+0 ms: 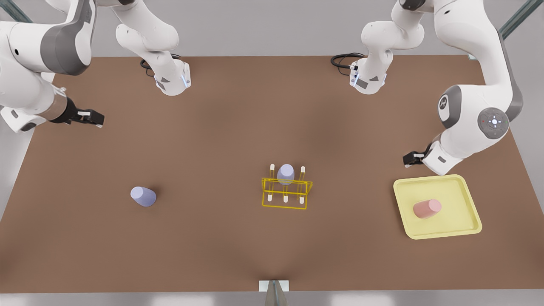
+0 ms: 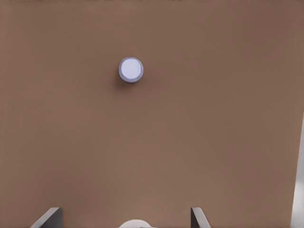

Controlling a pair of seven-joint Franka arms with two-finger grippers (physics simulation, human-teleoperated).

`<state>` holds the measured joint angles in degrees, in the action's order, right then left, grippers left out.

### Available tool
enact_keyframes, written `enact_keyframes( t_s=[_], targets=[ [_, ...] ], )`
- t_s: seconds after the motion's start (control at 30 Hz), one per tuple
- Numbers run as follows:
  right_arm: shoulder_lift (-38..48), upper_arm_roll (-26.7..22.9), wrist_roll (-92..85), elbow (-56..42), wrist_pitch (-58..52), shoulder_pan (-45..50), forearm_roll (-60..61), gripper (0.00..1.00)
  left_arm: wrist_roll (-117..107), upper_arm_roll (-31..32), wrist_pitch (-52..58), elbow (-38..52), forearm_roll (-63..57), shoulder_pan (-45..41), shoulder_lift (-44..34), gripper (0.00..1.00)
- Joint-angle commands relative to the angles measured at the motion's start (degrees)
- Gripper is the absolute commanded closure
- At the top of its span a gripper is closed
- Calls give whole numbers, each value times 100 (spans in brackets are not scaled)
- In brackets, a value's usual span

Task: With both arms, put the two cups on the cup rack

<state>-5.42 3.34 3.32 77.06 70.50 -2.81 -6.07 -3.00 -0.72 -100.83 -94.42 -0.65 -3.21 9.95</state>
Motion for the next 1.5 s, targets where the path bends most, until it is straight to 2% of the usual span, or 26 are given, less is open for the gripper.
enact_keyframes(
  t_s=[0.0, 0.07, 0.13, 0.2, 0.27, 0.4, 0.57, 0.7, 0.9, 1.1, 1.47],
  targets=[
    [-20, 0, 99, -7, 104, 0, 18, 0, -7, 1, 11, 28, -6, 5, 25, 0],
    [-99, 0, 99, -42, 157, 18, 27, 0, -7, 1, 11, 28, -6, 5, 42, 0],
    [-811, 0, 125, -359, 244, 105, 54, 0, -69, -7, -7, 63, -32, 5, 244, 0],
    [-1409, 0, 169, -315, 1052, 237, -25, 0, 168, -16, -349, 881, -41, 382, 1325, 0],
    [-1716, 0, 187, -201, 1720, 281, 36, 0, 1056, -16, -1377, 881, -23, 901, 1905, 0],
    [-1787, 0, 196, 695, 3285, 238, 71, 0, 1083, -16, -2134, 881, 144, 1147, 2318, 0],
    [-1919, -17, 196, 1513, 4550, -53, 221, 0, 1276, -16, -2793, 828, 152, 1341, 2679, 0],
    [-2270, -17, 187, 1566, 4745, -246, 511, 0, 1276, -16, -2951, 732, 161, 1350, 2819, 0],
    [-2270, -17, 11, 1918, 4797, -290, 862, 0, 1276, -16, -3030, 644, 161, 1367, 2969, 0],
    [-2270, -17, 11, 2313, 4788, -299, 871, 0, 1276, -16, -3109, 600, 152, 1473, 3083, 0],
    [-2631, -105, 46, 2260, 4797, -299, 739, 0, 1267, -16, -3224, 503, 161, 1464, 3276, 0]
  ],
)
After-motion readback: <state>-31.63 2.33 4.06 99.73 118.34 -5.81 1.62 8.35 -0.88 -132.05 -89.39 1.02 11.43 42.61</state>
